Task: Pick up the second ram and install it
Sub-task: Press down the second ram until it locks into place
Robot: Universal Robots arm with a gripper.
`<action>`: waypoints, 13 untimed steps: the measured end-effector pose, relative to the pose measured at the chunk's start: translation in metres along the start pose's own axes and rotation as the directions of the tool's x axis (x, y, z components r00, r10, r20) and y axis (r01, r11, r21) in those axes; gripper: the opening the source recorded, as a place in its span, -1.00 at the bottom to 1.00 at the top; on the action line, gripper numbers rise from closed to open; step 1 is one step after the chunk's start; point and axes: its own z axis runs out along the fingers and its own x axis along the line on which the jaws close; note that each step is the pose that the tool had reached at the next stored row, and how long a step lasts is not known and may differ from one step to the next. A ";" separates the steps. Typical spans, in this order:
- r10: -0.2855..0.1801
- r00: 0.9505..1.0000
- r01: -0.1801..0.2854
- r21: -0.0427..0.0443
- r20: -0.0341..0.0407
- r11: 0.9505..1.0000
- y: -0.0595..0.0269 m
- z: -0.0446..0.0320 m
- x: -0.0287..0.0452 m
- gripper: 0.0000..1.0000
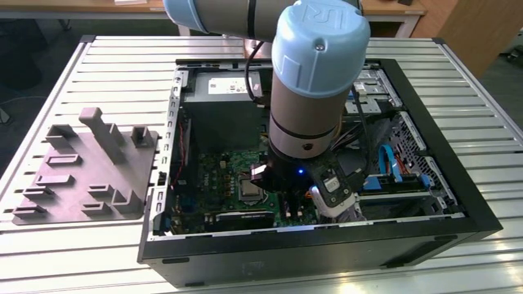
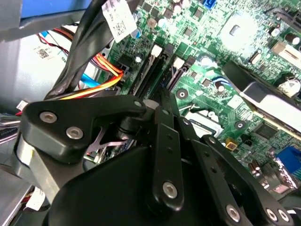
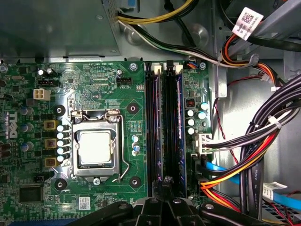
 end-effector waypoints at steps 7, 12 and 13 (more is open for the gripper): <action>0.000 1.000 0.000 -0.002 0.001 1.000 0.0005 -0.0044 -0.0002 -0.80; 0.000 1.000 0.000 0.001 0.000 1.000 0.0011 -0.0203 -0.0007 -0.80; 0.000 1.000 0.000 0.002 0.000 1.000 0.0012 -0.0236 -0.0009 -0.80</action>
